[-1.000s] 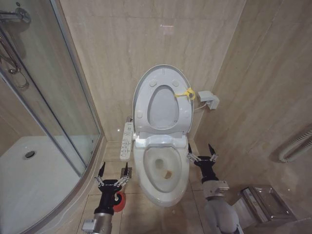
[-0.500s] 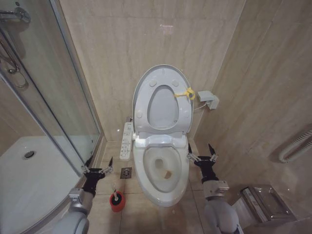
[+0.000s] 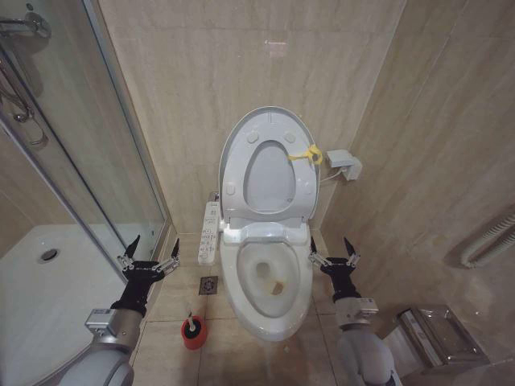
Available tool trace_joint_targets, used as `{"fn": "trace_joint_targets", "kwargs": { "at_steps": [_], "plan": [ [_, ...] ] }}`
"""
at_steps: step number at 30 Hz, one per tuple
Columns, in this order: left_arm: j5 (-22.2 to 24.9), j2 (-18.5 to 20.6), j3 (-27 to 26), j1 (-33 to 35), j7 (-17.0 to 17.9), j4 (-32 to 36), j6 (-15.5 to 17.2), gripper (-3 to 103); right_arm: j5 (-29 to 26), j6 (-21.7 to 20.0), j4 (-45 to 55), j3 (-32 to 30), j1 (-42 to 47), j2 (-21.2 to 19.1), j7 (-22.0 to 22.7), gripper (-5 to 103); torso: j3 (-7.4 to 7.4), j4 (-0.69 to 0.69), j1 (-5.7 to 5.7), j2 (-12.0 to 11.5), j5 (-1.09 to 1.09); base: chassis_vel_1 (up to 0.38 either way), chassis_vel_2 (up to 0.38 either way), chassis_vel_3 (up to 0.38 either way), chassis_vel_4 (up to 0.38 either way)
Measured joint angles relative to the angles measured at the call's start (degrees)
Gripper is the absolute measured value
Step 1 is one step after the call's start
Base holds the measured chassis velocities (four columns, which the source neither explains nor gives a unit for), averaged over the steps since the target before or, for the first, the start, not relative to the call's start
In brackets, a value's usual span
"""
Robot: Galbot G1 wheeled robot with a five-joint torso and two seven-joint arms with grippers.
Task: Open the toilet lid, clean the toilet bowl with a toilet brush, close the toilet lid, and flush.
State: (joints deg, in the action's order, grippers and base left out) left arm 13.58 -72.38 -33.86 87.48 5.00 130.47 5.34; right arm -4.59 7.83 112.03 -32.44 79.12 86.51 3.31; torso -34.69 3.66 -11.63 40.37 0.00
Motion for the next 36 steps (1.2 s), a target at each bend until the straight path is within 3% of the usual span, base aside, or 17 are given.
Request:
{"fn": "trace_joint_targets", "kwargs": {
  "at_steps": [6, 8, 9, 12, 16, 24, 33, 36],
  "plan": [
    [-1.4, -0.1, 1.7, 0.6, 0.8, -8.0, -5.5, 100, 0.0, 0.0, 0.0, 0.0, 0.0, 0.0, 0.0, 100, 0.0, 0.0, 0.0, 0.0, -0.01, 0.0, 0.0, 0.0, 0.0],
    [-2.7, -0.1, 2.9, 0.5, 1.5, -13.0, -8.8, 100, 0.0, 0.0, 0.0, 0.0, 0.0, 0.0, 0.0, 100, 0.0, 0.0, 0.0, 0.0, 0.0, 0.0, 0.0, 0.0, 0.0],
    [-2.7, -0.1, 2.9, 0.5, 1.5, -13.0, -8.8, 100, 0.0, 0.0, 0.0, 0.0, 0.0, 0.0, 0.0, 100, 0.0, 0.0, 0.0, 0.0, 0.0, 0.0, 0.0, 0.0, 0.0],
    [-4.9, 0.1, 5.4, -0.9, 3.9, -20.3, -13.7, 100, 0.0, 0.0, 0.0, 0.0, 0.0, 0.0, 0.0, 100, 0.0, 0.0, 0.0, 0.0, 0.0, 0.0, 0.0, 0.0, 0.0],
    [-5.7, 0.3, 8.5, -2.6, 4.6, -26.8, -17.4, 100, 0.0, 0.0, 0.0, 0.0, 0.0, 0.0, 0.0, 100, 0.0, 0.01, 0.0, 0.0, 0.0, 0.0, 0.0, 0.0, 0.0],
    [-7.3, -0.8, 12.0, -4.6, 3.9, -35.6, -22.6, 100, 0.0, 0.0, 0.0, 0.0, 0.0, 0.0, 0.0, 100, 0.0, 0.01, 0.0, 0.0, 0.0, 0.0, 0.0, 0.0, 0.0],
    [-10.0, -1.6, 13.2, -6.0, 5.2, -43.4, -26.0, 100, 0.0, 0.0, 0.0, 0.0, 0.0, 0.0, 0.0, 100, 0.0, 0.0, 0.0, 0.0, 0.0, 0.0, 0.0, 0.0, 0.0],
    [-10.2, -1.9, 13.8, -7.4, 4.2, -47.5, -27.9, 100, 0.0, 0.0, 0.0, 0.0, 0.0, 0.0, 0.0, 100, 0.0, 0.0, 0.0, 0.0, 0.0, 0.0, 0.0, 0.0, 0.0]
  ]
}}
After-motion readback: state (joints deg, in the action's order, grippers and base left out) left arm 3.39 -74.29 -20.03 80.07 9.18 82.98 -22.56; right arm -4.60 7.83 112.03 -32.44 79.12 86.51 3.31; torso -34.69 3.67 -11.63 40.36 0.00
